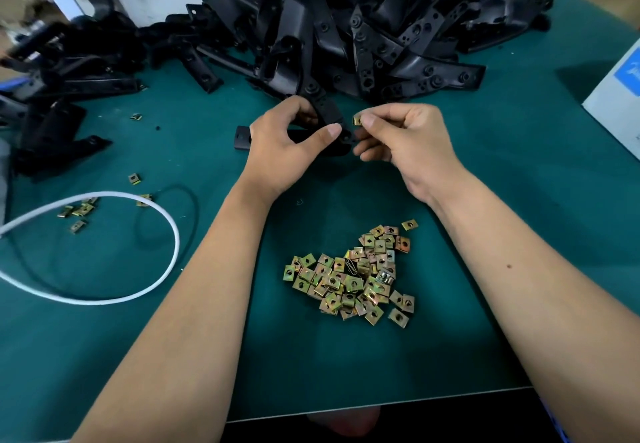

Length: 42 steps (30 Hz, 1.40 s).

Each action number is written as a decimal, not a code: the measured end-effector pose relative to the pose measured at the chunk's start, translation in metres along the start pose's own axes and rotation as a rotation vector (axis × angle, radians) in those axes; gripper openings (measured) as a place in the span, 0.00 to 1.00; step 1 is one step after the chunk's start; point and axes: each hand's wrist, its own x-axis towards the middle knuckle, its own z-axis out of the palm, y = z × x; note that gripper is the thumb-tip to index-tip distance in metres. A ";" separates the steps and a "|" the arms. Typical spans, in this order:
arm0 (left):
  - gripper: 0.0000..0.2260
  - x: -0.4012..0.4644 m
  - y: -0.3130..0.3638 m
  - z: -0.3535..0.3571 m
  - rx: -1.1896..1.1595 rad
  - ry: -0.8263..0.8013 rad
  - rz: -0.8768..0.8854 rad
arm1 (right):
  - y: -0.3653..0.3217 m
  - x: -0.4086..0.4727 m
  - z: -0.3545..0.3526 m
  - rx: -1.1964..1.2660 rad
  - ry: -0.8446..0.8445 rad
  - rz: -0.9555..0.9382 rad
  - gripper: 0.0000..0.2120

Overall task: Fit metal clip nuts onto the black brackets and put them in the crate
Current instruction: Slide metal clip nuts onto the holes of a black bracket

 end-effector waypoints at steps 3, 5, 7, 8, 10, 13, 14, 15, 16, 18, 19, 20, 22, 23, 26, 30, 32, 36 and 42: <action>0.14 0.000 0.001 -0.001 0.010 -0.012 0.018 | 0.000 0.000 -0.001 -0.011 -0.006 0.020 0.05; 0.14 -0.001 0.002 -0.001 0.013 -0.018 0.027 | 0.000 0.000 -0.002 -0.026 -0.001 0.022 0.04; 0.14 -0.001 0.002 -0.001 0.010 -0.024 0.028 | -0.001 0.000 -0.003 -0.032 -0.001 0.024 0.04; 0.14 -0.001 0.002 -0.001 0.010 -0.028 0.029 | -0.001 0.001 -0.003 -0.036 -0.004 0.030 0.04; 0.14 -0.001 0.003 -0.001 0.016 -0.029 0.037 | -0.002 0.001 -0.004 -0.054 -0.014 0.045 0.05; 0.13 -0.001 0.004 -0.001 0.017 -0.027 0.037 | -0.002 0.001 -0.005 -0.086 -0.031 0.041 0.05; 0.13 -0.001 0.004 -0.001 0.018 -0.027 0.035 | -0.002 0.001 -0.005 -0.092 -0.039 0.028 0.05; 0.12 -0.001 0.004 0.000 0.020 -0.028 0.034 | -0.002 0.001 -0.005 -0.090 -0.049 0.016 0.04; 0.12 -0.001 0.005 0.000 0.022 -0.028 0.035 | -0.002 0.000 -0.005 -0.080 -0.057 0.006 0.04; 0.11 -0.001 0.005 0.000 0.026 -0.027 0.037 | -0.001 0.001 -0.005 -0.051 -0.067 -0.003 0.04; 0.11 -0.001 0.005 0.000 0.028 -0.027 0.038 | 0.000 0.001 -0.005 -0.039 -0.069 -0.005 0.05; 0.11 -0.001 0.005 0.000 0.028 -0.026 0.038 | 0.000 0.001 -0.005 -0.027 -0.071 -0.008 0.06; 0.11 0.000 0.004 -0.001 0.025 -0.024 0.038 | 0.001 0.002 -0.005 0.008 -0.074 -0.007 0.07; 0.11 0.000 0.004 -0.001 0.024 -0.023 0.038 | 0.002 0.002 -0.005 0.028 -0.072 -0.006 0.06; 0.11 -0.001 0.004 0.000 0.039 -0.024 0.048 | 0.003 0.001 -0.004 0.021 -0.044 -0.030 0.05; 0.11 -0.001 0.006 -0.002 0.055 -0.022 0.071 | 0.002 0.001 -0.003 -0.008 -0.006 -0.057 0.05; 0.12 -0.001 0.006 -0.002 0.078 -0.023 0.084 | 0.001 0.001 -0.003 -0.016 0.012 -0.056 0.05; 0.14 -0.001 0.006 -0.003 0.106 -0.023 0.113 | 0.000 0.001 -0.002 -0.035 0.019 -0.049 0.05; 0.12 0.001 0.003 -0.003 0.130 -0.027 0.146 | -0.007 0.000 -0.008 -0.095 -0.044 -0.015 0.09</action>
